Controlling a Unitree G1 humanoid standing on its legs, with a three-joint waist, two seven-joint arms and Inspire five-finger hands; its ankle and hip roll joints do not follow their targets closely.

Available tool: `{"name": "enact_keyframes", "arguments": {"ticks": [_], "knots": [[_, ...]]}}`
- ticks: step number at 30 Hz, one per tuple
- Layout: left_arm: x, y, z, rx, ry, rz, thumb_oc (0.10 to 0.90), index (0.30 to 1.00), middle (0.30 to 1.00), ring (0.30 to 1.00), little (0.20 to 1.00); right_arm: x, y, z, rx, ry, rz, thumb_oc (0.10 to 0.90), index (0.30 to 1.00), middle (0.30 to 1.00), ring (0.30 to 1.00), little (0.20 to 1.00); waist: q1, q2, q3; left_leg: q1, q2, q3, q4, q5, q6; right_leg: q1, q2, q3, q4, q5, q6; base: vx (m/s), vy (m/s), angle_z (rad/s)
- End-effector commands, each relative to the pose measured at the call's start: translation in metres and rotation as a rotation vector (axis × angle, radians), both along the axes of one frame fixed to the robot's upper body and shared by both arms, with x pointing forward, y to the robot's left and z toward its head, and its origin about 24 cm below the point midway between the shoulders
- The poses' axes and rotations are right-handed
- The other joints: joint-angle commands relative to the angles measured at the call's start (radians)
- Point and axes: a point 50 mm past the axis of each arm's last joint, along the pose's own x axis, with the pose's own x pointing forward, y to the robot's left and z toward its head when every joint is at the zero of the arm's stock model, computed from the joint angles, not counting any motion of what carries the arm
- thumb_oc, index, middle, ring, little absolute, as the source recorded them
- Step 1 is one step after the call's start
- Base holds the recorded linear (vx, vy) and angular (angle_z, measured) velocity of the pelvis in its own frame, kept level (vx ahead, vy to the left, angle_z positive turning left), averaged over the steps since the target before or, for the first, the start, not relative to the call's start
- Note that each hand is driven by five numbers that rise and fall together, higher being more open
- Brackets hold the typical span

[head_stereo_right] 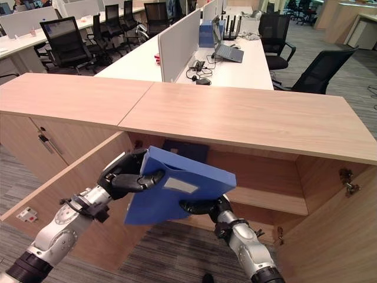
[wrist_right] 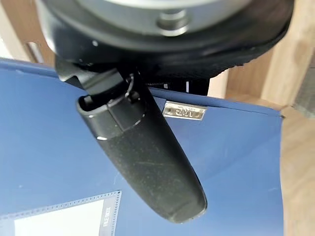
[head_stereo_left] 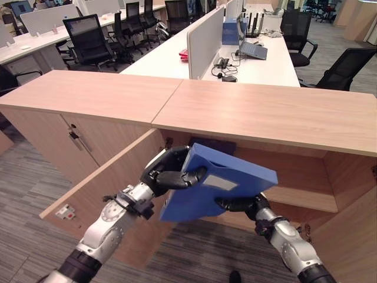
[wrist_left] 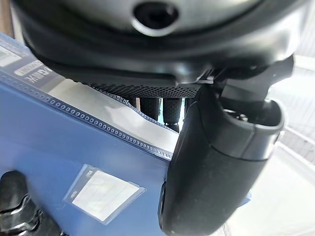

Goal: Put the empty folder in the office cabinet

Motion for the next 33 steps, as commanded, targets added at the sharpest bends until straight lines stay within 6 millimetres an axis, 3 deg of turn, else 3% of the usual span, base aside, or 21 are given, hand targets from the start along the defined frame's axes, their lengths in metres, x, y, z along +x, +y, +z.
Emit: {"name": "enact_keyframes", "arguments": {"ticks": [1,4,6,7,10,11,12,13,14,18,22,33], "knots": [[-0.010,-0.041,0.002,-0.038,-0.057,-0.190,0.400,0.300,0.300,0.300,0.300,0.034,0.069,0.134,0.658,-0.563,0.036,0.400,0.300,0.300,0.300,0.300,-0.020,-0.017,-0.049,-0.006,0.017,-0.064,-0.001,-0.082,0.005,0.062,-0.060,-0.020,0.008,-0.101,0.046,0.00,0.000,0.00],[-0.009,-0.034,0.001,-0.048,-0.053,-0.129,0.400,0.300,0.300,0.300,0.300,0.032,0.067,0.128,0.704,-0.530,-0.017,0.400,0.300,0.300,0.300,0.300,-0.020,-0.018,-0.048,-0.005,0.017,-0.065,-0.001,-0.083,0.006,0.062,-0.059,-0.019,0.008,-0.102,0.045,0.00,0.000,0.00],[-0.010,-0.028,-0.004,-0.044,-0.034,-0.088,0.464,0.396,0.396,0.396,0.396,0.027,0.065,0.124,0.758,-0.506,-0.059,0.400,0.300,0.300,0.300,0.300,-0.023,-0.019,-0.050,-0.005,0.017,-0.066,-0.001,-0.085,0.006,0.062,-0.059,-0.020,0.008,-0.103,0.045,0.00,0.000,0.00],[-0.012,-0.021,-0.009,-0.028,-0.014,-0.052,0.518,0.476,0.476,0.476,0.476,0.024,0.059,0.120,0.800,-0.492,-0.119,0.400,0.300,0.300,0.300,0.300,-0.026,-0.018,-0.052,-0.005,0.017,-0.067,-0.001,-0.085,0.007,0.061,-0.059,-0.019,0.008,-0.103,0.044,0.00,0.000,0.00],[-0.014,-0.017,-0.015,-0.033,0.011,-0.019,0.551,0.526,0.526,0.526,0.526,0.019,0.053,0.126,0.865,-0.522,-0.178,0.400,0.300,0.300,0.300,0.300,-0.031,-0.017,-0.054,-0.005,0.017,-0.068,-0.001,-0.087,0.007,0.061,-0.058,-0.019,0.008,-0.104,0.045,0.00,0.000,0.00],[-0.015,-0.015,-0.018,-0.028,0.025,-0.006,0.635,0.653,0.653,0.653,0.653,0.018,0.051,0.128,0.905,-0.523,-0.211,0.400,0.300,0.300,0.300,0.300,-0.035,-0.018,-0.056,-0.004,0.017,-0.069,-0.001,-0.088,0.007,0.061,-0.058,-0.018,0.008,-0.105,0.045,0.03,0.023,0.01],[-0.017,-0.012,-0.025,-0.026,0.053,0.027,0.758,0.836,0.836,0.836,0.836,0.016,0.046,0.136,0.966,-0.553,-0.272,0.400,0.300,0.300,0.300,0.300,-0.041,-0.016,-0.058,-0.002,0.017,-0.068,-0.001,-0.091,0.009,0.060,-0.057,-0.016,0.008,-0.105,0.045,0.00,0.000,0.00],[-0.017,-0.011,-0.025,-0.024,0.053,0.027,0.758,0.836,0.836,0.836,0.836,0.016,0.046,0.137,0.967,-0.552,-0.274,0.400,0.300,0.300,0.300,0.300,-0.041,-0.017,-0.058,-0.002,0.017,-0.068,-0.001,-0.091,0.009,0.060,-0.057,-0.017,0.008,-0.105,0.045,0.00,0.000,0.00],[-0.018,-0.011,-0.027,-0.026,0.066,0.035,0.800,0.900,0.900,0.900,0.900,0.014,0.043,0.141,0.984,-0.568,-0.296,0.400,0.300,0.300,0.300,0.300,-0.043,-0.017,-0.057,-0.001,0.017,-0.068,-0.001,-0.091,0.009,0.061,-0.057,-0.016,0.008,-0.105,0.044,0.00,0.000,0.00],[-0.024,-0.009,-0.047,-0.037,0.149,0.073,0.800,0.900,0.900,0.900,0.900,0.006,0.023,0.160,1.043,-0.667,-0.444,0.400,0.300,0.300,0.300,0.300,-0.060,-0.014,-0.057,0.001,0.017,-0.068,-0.001,-0.095,0.013,0.059,-0.056,-0.011,0.008,-0.107,0.043,0.00,0.000,0.00],[-0.026,-0.008,-0.059,-0.037,0.202,0.103,0.800,0.900,0.900,0.900,0.900,0.005,0.016,0.160,1.039,-0.670,-0.502,0.400,0.300,0.300,0.300,0.300,-0.068,-0.012,-0.057,0.000,0.019,-0.066,-0.001,-0.095,0.015,0.056,-0.056,-0.007,0.008,-0.106,0.043,0.00,0.000,0.00],[-0.034,0.008,-0.099,-0.046,0.375,0.285,0.800,0.900,0.900,0.900,0.900,0.009,0.004,0.131,0.981,-0.576,-0.560,0.400,0.300,0.300,0.300,0.300,-0.079,-0.018,-0.052,-0.001,0.021,-0.061,-0.001,-0.092,0.020,0.049,-0.054,0.001,0.008,-0.102,0.039,0.00,0.001,-0.06]]}}
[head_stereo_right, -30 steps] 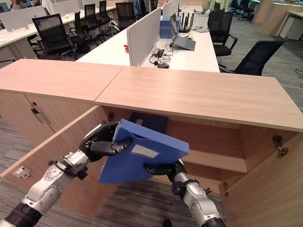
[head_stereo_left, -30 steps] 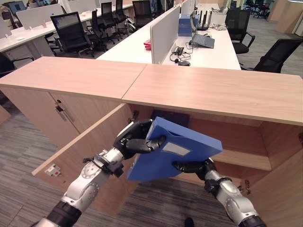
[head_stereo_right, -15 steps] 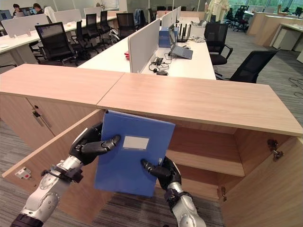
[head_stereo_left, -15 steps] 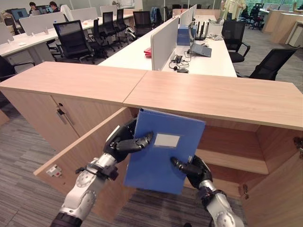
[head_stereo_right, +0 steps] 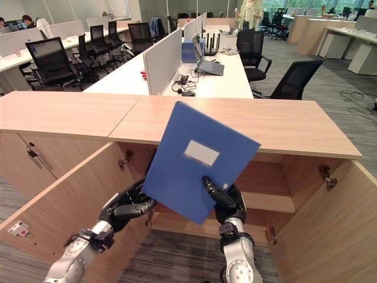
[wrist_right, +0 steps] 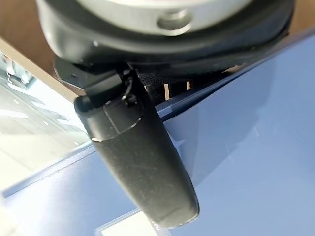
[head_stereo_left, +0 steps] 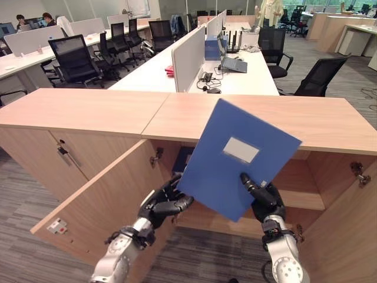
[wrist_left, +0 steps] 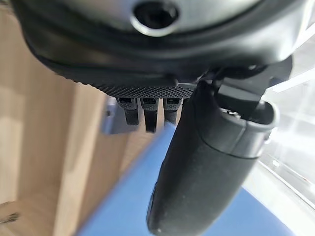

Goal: Put the empty folder in the office cabinet

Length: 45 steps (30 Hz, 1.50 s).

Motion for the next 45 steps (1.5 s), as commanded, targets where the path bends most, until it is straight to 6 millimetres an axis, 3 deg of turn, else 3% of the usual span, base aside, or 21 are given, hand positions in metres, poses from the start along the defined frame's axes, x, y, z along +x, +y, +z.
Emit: {"name": "enact_keyframes", "arguments": {"ticks": [1,3,7,9,10,11,13,17,18,19,22,28,31,34,35,45], "knots": [[0.016,0.003,0.019,0.033,-0.123,-0.011,0.800,0.900,0.900,0.900,0.900,0.032,0.002,0.094,0.204,-0.512,-0.162,0.400,0.300,0.300,0.300,0.300,-0.018,-0.008,0.036,0.016,0.032,-0.082,0.000,-0.089,0.018,0.082,-0.046,-0.023,0.008,-0.109,0.030,0.00,0.000,0.00],[0.007,0.015,0.008,0.022,-0.080,0.083,0.800,0.900,0.900,0.900,0.900,0.029,-0.016,0.076,0.163,-0.446,-0.225,0.400,0.300,0.300,0.300,0.300,-0.023,-0.011,0.034,0.015,0.032,-0.082,0.000,-0.090,0.021,0.081,-0.045,-0.023,0.008,-0.110,0.028,0.00,0.000,0.00],[-0.007,0.023,-0.005,-0.007,-0.031,0.160,0.800,0.900,0.900,0.900,0.900,0.022,-0.040,0.068,0.135,-0.422,-0.321,0.400,0.300,0.300,0.300,0.300,-0.028,-0.009,0.030,0.010,0.032,-0.082,0.000,-0.090,0.024,0.078,-0.047,-0.024,0.008,-0.111,0.027,0.00,0.000,0.00],[-0.021,0.030,-0.018,0.017,0.035,0.195,0.800,0.900,0.900,0.900,0.900,0.014,-0.061,0.042,0.034,-0.300,-0.357,0.400,0.300,0.300,0.300,0.300,-0.034,-0.014,0.031,0.004,0.030,-0.081,0.000,-0.081,0.026,0.072,-0.047,-0.021,0.008,-0.102,0.024,-0.02,-0.001,0.00],[-0.021,0.029,-0.019,0.016,0.036,0.195,0.800,0.900,0.900,0.900,0.900,0.014,-0.062,0.042,0.033,-0.300,-0.357,0.400,0.300,0.300,0.300,0.300,-0.034,-0.011,0.029,0.008,0.031,-0.081,0.000,-0.089,0.026,0.075,-0.047,-0.021,0.008,-0.109,0.027,-0.07,-0.006,0.00],[-0.028,0.034,-0.022,0.041,0.054,0.206,0.800,0.900,0.900,0.900,0.900,0.006,-0.073,0.026,-0.045,-0.227,-0.348,0.400,0.300,0.300,0.300,0.300,-0.036,-0.017,0.035,0.001,0.029,-0.084,0.000,-0.077,0.025,0.068,-0.046,-0.018,0.008,-0.098,0.025,0.00,0.000,0.00],[-0.034,0.037,-0.027,0.033,0.073,0.237,0.800,0.900,0.900,0.900,0.900,-0.005,-0.082,0.015,-0.085,-0.182,-0.354,0.400,0.300,0.300,0.300,0.300,-0.041,-0.019,0.036,-0.002,0.030,-0.086,0.000,-0.075,0.025,0.064,-0.044,-0.017,0.008,-0.096,0.026,-0.03,-0.007,-0.04],[-0.044,0.032,-0.037,-0.010,0.116,0.278,0.800,0.900,0.900,0.900,0.900,-0.018,-0.085,0.002,-0.043,-0.154,-0.379,0.400,0.300,0.300,0.300,0.300,-0.049,-0.018,0.034,-0.001,0.031,-0.089,0.000,-0.080,0.024,0.066,-0.042,-0.014,0.008,-0.102,0.028,-0.03,0.000,-0.02],[-0.048,0.028,-0.040,-0.025,0.131,0.284,0.800,0.900,0.900,0.900,0.900,-0.026,-0.083,-0.017,-0.017,-0.079,-0.362,0.400,0.300,0.300,0.300,0.300,-0.051,-0.020,0.035,-0.005,0.028,-0.091,0.000,-0.070,0.024,0.061,-0.042,-0.011,0.008,-0.094,0.027,0.00,0.000,0.00],[-0.048,0.028,-0.041,-0.026,0.132,0.284,0.800,0.900,0.900,0.900,0.900,-0.027,-0.083,-0.018,-0.018,-0.079,-0.362,0.400,0.300,0.300,0.300,0.300,-0.051,-0.018,0.033,-0.002,0.029,-0.091,0.000,-0.078,0.023,0.064,-0.040,-0.012,0.008,-0.101,0.029,0.00,0.000,0.00],[-0.048,0.021,-0.043,-0.040,0.142,0.266,0.800,0.900,0.900,0.900,0.900,-0.042,-0.073,-0.056,-0.032,0.088,-0.235,0.400,0.300,0.300,0.300,0.300,-0.052,-0.019,0.036,-0.001,0.028,-0.089,0.000,-0.076,0.022,0.065,-0.040,-0.007,0.008,-0.098,0.030,-0.02,0.005,-0.01],[-0.041,0.013,-0.042,-0.009,0.132,0.220,0.800,0.900,0.900,0.900,0.900,-0.067,-0.048,-0.100,-0.044,0.285,0.006,0.400,0.300,0.300,0.300,0.300,-0.049,-0.019,0.035,0.000,0.028,-0.081,0.000,-0.078,0.020,0.067,-0.048,-0.007,0.008,-0.097,0.030,-0.03,0.009,-0.03],[-0.044,0.011,-0.047,-0.013,0.154,0.222,0.800,0.900,0.900,0.900,0.900,-0.066,-0.042,-0.101,0.015,0.273,-0.014,0.400,0.300,0.300,0.300,0.300,-0.050,-0.018,0.031,0.001,0.026,-0.084,0.000,-0.080,0.020,0.068,-0.049,-0.007,0.008,-0.099,0.032,0.01,0.009,0.04],[-0.046,0.009,-0.051,-0.015,0.178,0.222,0.800,0.900,0.900,0.900,0.900,-0.052,-0.039,-0.089,0.038,0.210,-0.037,0.400,0.300,0.300,0.300,0.300,-0.047,-0.017,0.027,0.004,0.024,-0.083,0.000,-0.081,0.021,0.068,-0.050,-0.006,0.008,-0.098,0.032,0.00,0.000,0.00],[-0.046,0.009,-0.051,-0.009,0.179,0.224,0.800,0.900,0.900,0.900,0.900,-0.038,-0.037,-0.077,0.010,0.159,-0.021,0.400,0.300,0.300,0.300,0.300,-0.043,-0.017,0.024,0.003,0.024,-0.082,0.000,-0.082,0.022,0.068,-0.052,-0.006,0.008,-0.097,0.032,0.00,0.000,0.00],[-0.048,0.010,-0.059,0.025,0.223,0.222,0.800,0.900,0.900,0.900,0.900,0.018,-0.044,-0.013,-0.139,-0.053,-0.051,0.400,0.300,0.300,0.300,0.300,-0.020,-0.016,0.021,-0.006,0.024,-0.089,0.000,-0.083,0.022,0.071,-0.057,-0.018,0.008,-0.100,0.031,0.01,-0.004,0.01]]}}
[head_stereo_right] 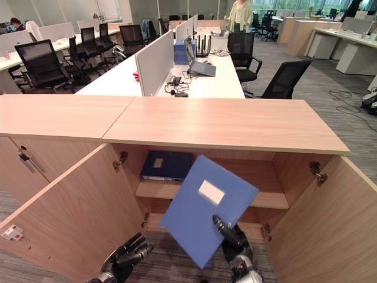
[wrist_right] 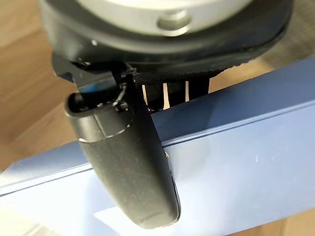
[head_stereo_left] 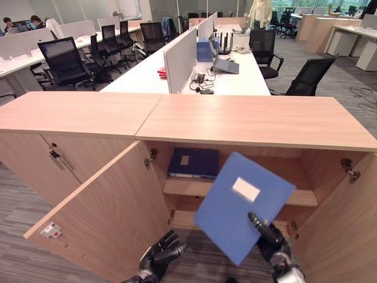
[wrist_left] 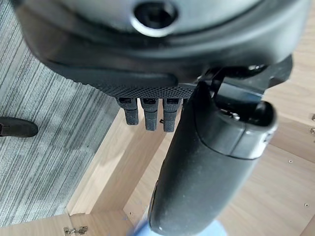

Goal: Put the empty folder in the office cabinet

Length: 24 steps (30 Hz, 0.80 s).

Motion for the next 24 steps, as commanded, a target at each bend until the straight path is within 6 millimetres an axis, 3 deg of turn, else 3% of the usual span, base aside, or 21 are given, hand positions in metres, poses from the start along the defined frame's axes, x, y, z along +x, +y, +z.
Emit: {"name": "enact_keyframes", "arguments": {"ticks": [1,6,10,17,24], "knots": [[0.041,0.005,0.019,0.042,-0.170,0.002,0.800,0.900,0.900,0.900,0.900,0.065,-0.005,0.072,-0.035,-0.383,-0.076,0.400,0.300,0.300,0.300,0.300,0.005,-0.009,0.025,-0.001,0.022,-0.087,0.000,-0.078,0.015,0.077,-0.056,-0.022,0.008,-0.101,0.030,0.03,-0.017,0.03],[0.036,0.010,0.014,0.053,-0.131,0.008,0.800,0.900,0.900,0.900,0.900,0.079,-0.019,0.078,-0.048,-0.362,-0.135,0.400,0.300,0.300,0.300,0.300,0.020,-0.011,0.031,-0.009,0.021,-0.098,0.000,-0.077,0.012,0.077,-0.056,-0.029,0.008,-0.103,0.030,0.03,-0.024,0.04],[0.029,0.018,0.009,0.083,-0.084,0.005,0.800,0.900,0.900,0.900,0.900,0.093,-0.042,0.081,-0.075,-0.318,-0.214,0.400,0.300,0.300,0.300,0.300,0.037,-0.012,0.048,-0.026,0.023,-0.116,0.000,-0.071,0.008,0.075,-0.056,-0.036,0.008,-0.108,0.027,0.04,-0.046,0.11],[0.023,0.013,0.007,0.091,-0.060,-0.050,0.800,0.900,0.900,0.900,0.900,0.108,-0.058,0.086,-0.101,-0.281,-0.278,0.400,0.300,0.300,0.300,0.300,0.056,0.002,0.087,-0.062,0.033,-0.130,0.000,-0.050,0.004,0.046,-0.046,-0.038,0.008,-0.110,0.019,0.04,-0.062,0.10],[0.030,0.008,0.011,0.088,-0.081,-0.080,0.800,0.900,0.900,0.900,0.900,0.121,-0.063,0.090,-0.043,-0.259,-0.365,0.400,0.300,0.300,0.300,0.300,0.069,0.023,0.105,-0.093,0.027,-0.143,0.000,-0.042,0.002,0.020,-0.053,-0.039,0.008,-0.106,0.018,0.01,-0.011,0.03]]}}
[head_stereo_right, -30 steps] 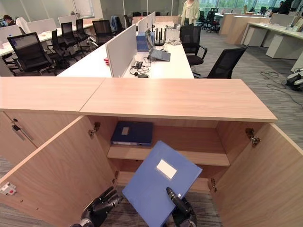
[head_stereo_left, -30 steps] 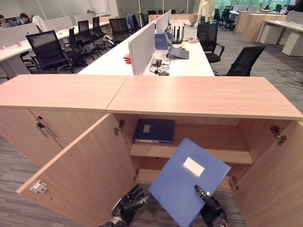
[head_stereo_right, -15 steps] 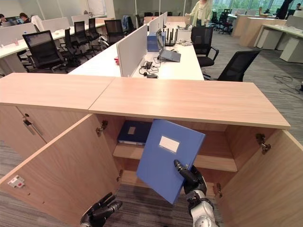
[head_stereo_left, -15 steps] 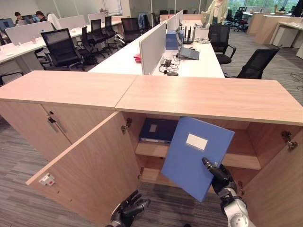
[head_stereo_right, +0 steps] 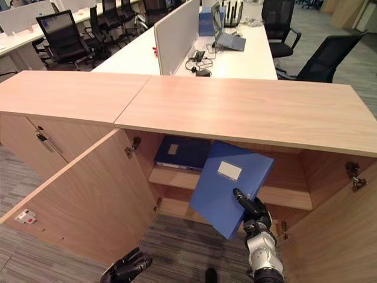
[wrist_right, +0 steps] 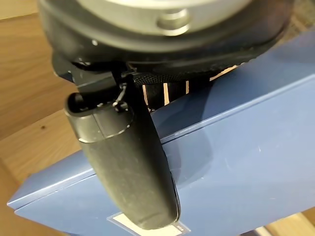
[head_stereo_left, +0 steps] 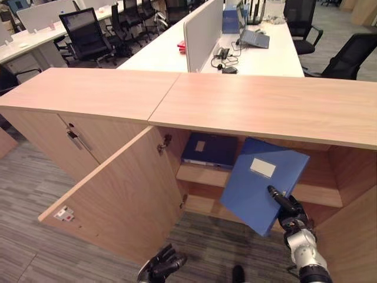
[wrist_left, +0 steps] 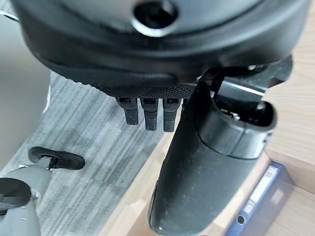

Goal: Put the empty folder in the office cabinet

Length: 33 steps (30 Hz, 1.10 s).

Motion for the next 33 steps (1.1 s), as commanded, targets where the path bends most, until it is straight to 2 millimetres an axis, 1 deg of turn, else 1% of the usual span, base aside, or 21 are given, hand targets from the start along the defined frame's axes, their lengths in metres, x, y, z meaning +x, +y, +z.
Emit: {"name": "enact_keyframes", "arguments": {"ticks": [1,3,4,5,6,8,9,10,13,14,15,16,17,18,22,23,24,27,28,32,33], "knots": [[0.047,0.006,0.026,0.040,-0.196,-0.065,0.800,0.900,0.900,0.900,0.900,0.060,-0.011,0.070,0.048,-0.354,-0.142,0.400,0.300,0.300,0.300,0.300,0.009,-0.036,0.034,-0.002,0.013,-0.083,0.000,-0.056,-0.001,0.075,-0.059,0.010,0.009,-0.102,0.024,-0.01,0.002,0.05],[0.050,0.003,0.030,0.036,-0.214,-0.082,0.800,0.900,0.900,0.900,0.900,0.070,-0.018,0.080,0.067,-0.370,-0.204,0.400,0.300,0.300,0.300,0.300,0.015,-0.023,0.042,-0.011,0.006,-0.085,0.000,-0.056,0.001,0.062,-0.066,0.011,0.009,-0.098,0.026,-0.01,0.012,0.05],[0.051,0.003,0.030,0.035,-0.216,-0.083,0.800,0.900,0.900,0.900,0.900,0.071,-0.019,0.081,0.067,-0.373,-0.206,0.400,0.300,0.300,0.300,0.300,0.017,-0.022,0.043,-0.012,0.005,-0.085,0.000,-0.055,0.001,0.060,-0.066,0.012,0.009,-0.098,0.026,0.00,0.032,0.02],[0.052,0.001,0.033,0.028,-0.227,-0.094,0.800,0.900,0.900,0.900,0.900,0.076,-0.023,0.086,0.084,-0.379,-0.244,0.400,0.300,0.300,0.300,0.300,0.020,-0.014,0.046,-0.017,0.000,-0.086,0.000,-0.056,0.002,0.056,-0.072,0.014,0.009,-0.096,0.027,0.00,0.000,0.00],[0.053,0.001,0.033,0.028,-0.229,-0.095,0.800,0.900,0.900,0.900,0.900,0.076,-0.024,0.087,0.084,-0.380,-0.245,0.400,0.300,0.300,0.300,0.300,0.021,-0.013,0.046,-0.018,0.000,-0.085,0.000,-0.056,0.002,0.055,-0.072,0.014,0.009,-0.096,0.027,0.00,0.032,0.01],[0.054,-0.001,0.035,0.020,-0.236,-0.103,0.800,0.900,0.900,0.900,0.900,0.080,-0.029,0.095,0.085,-0.396,-0.277,0.400,0.300,0.300,0.300,0.300,0.025,-0.005,0.051,-0.020,-0.006,-0.085,0.000,-0.057,0.003,0.052,-0.079,0.017,0.009,-0.092,0.028,0.00,0.019,0.00],[0.055,-0.002,0.037,0.018,-0.244,-0.108,0.800,0.900,0.900,0.900,0.900,0.082,-0.037,0.103,0.085,-0.425,-0.315,0.400,0.300,0.300,0.300,0.300,0.026,0.003,0.056,-0.023,-0.013,-0.090,0.000,-0.059,0.005,0.047,-0.086,0.021,0.009,-0.088,0.028,0.00,0.000,0.00],[0.056,-0.002,0.037,0.018,-0.244,-0.108,0.800,0.900,0.900,0.900,0.900,0.082,-0.037,0.103,0.085,-0.426,-0.317,0.400,0.300,0.300,0.300,0.300,0.026,0.003,0.057,-0.023,-0.013,-0.090,0.000,-0.059,0.005,0.047,-0.086,0.021,0.009,-0.088,0.028,0.00,0.000,0.00],[0.055,-0.001,0.036,0.019,-0.242,-0.111,0.800,0.900,0.900,0.900,0.900,0.080,-0.050,0.119,0.079,-0.490,-0.386,0.400,0.300,0.300,0.300,0.300,0.024,0.018,0.072,-0.040,-0.023,-0.097,0.000,-0.061,0.007,0.024,-0.098,0.026,0.013,-0.079,0.029,-0.02,0.017,0.01],[0.056,-0.001,0.037,0.019,-0.243,-0.112,0.800,0.900,0.900,0.900,0.900,0.081,-0.050,0.119,0.079,-0.491,-0.387,0.400,0.300,0.300,0.300,0.300,0.025,0.018,0.071,-0.042,-0.023,-0.097,0.000,-0.060,0.007,0.022,-0.099,0.026,0.013,-0.078,0.030,-0.06,0.030,0.04],[0.056,0.000,0.037,0.023,-0.243,-0.112,0.800,0.900,0.900,0.900,0.900,0.080,-0.057,0.126,0.057,-0.502,-0.403,0.400,0.300,0.300,0.300,0.300,0.021,0.026,0.083,-0.052,-0.026,-0.097,0.000,-0.058,0.009,-0.001,-0.104,0.028,0.026,-0.076,0.031,-0.05,0.017,0.04],[0.056,-0.001,0.037,0.020,-0.246,-0.114,0.800,0.900,0.900,0.900,0.900,0.082,-0.061,0.131,0.040,-0.509,-0.406,0.400,0.300,0.300,0.300,0.300,0.021,0.029,0.086,-0.060,-0.027,-0.097,0.000,-0.056,0.009,-0.014,-0.105,0.032,0.034,-0.076,0.032,-0.06,0.017,0.04],[0.057,-0.002,0.037,0.018,-0.248,-0.114,0.800,0.900,0.900,0.900,0.900,0.082,-0.061,0.132,0.038,-0.510,-0.406,0.400,0.300,0.300,0.300,0.300,0.021,0.030,0.086,-0.062,-0.027,-0.097,0.000,-0.056,0.009,-0.017,-0.106,0.033,0.036,-0.076,0.032,-0.05,0.003,0.02],[0.057,-0.001,0.037,0.020,-0.246,-0.120,0.800,0.900,0.900,0.900,0.900,0.084,-0.066,0.143,0.014,-0.537,-0.411,0.400,0.300,0.300,0.300,0.300,0.017,0.037,0.100,-0.073,-0.030,-0.096,0.000,-0.053,0.011,-0.045,-0.108,0.042,0.054,-0.075,0.034,-0.06,0.009,-0.01],[0.057,-0.003,0.037,0.021,-0.244,-0.129,0.800,0.900,0.900,0.900,0.900,0.089,-0.077,0.164,-0.042,-0.566,-0.422,0.400,0.300,0.300,0.300,0.300,0.011,0.051,0.119,-0.099,-0.034,-0.090,0.000,-0.047,0.014,-0.105,-0.116,0.064,0.101,-0.079,0.037,-0.05,0.011,-0.12],[0.057,-0.003,0.037,0.020,-0.245,-0.129,0.800,0.900,0.900,0.900,0.900,0.089,-0.078,0.165,-0.044,-0.567,-0.422,0.400,0.300,0.300,0.300,0.300,0.012,0.052,0.119,-0.101,-0.034,-0.089,0.000,-0.046,0.015,-0.109,-0.116,0.066,0.105,-0.080,0.037,-0.03,-0.002,-0.16],[0.055,-0.004,0.036,0.015,-0.239,-0.128,0.800,0.900,0.900,0.900,0.900,0.091,-0.082,0.173,-0.068,-0.569,-0.427,0.400,0.300,0.300,0.300,0.300,0.010,0.059,0.130,-0.112,-0.035,-0.088,0.000,-0.044,0.015,-0.134,-0.120,0.074,0.123,-0.082,0.038,-0.02,-0.003,-0.09],[0.055,-0.006,0.036,0.010,-0.240,-0.123,0.800,0.900,0.900,0.900,0.900,0.093,-0.089,0.182,-0.106,-0.562,-0.433,0.400,0.300,0.300,0.300,0.300,0.008,0.068,0.139,-0.126,-0.036,-0.087,0.000,-0.041,0.014,-0.165,-0.124,0.086,0.148,-0.088,0.038,-0.02,-0.010,-0.12],[0.054,-0.004,0.036,0.008,-0.237,-0.112,0.800,0.900,0.900,0.900,0.900,0.094,-0.096,0.191,-0.146,-0.560,-0.437,0.400,0.300,0.300,0.300,0.300,0.007,0.073,0.151,-0.137,-0.033,-0.087,0.000,-0.039,0.014,-0.191,-0.126,0.093,0.167,-0.090,0.039,-0.02,-0.020,-0.11],[0.050,-0.002,0.034,0.004,-0.227,-0.093,0.800,0.900,0.900,0.900,0.900,0.092,-0.106,0.202,-0.186,-0.557,-0.449,0.400,0.300,0.300,0.300,0.300,0.006,0.082,0.158,-0.156,-0.029,-0.087,0.000,-0.037,0.011,-0.228,-0.128,0.102,0.194,-0.101,0.040,0.01,-0.030,-0.03],[0.047,0.002,0.033,0.011,-0.218,-0.080,0.800,0.900,0.900,0.900,0.900,0.089,-0.117,0.211,-0.220,-0.555,-0.470,0.400,0.300,0.300,0.300,0.300,0.006,0.086,0.163,-0.170,-0.027,-0.090,0.000,-0.034,0.009,-0.248,-0.127,0.105,0.208,-0.106,0.042,0.02,-0.054,-0.03]]}}
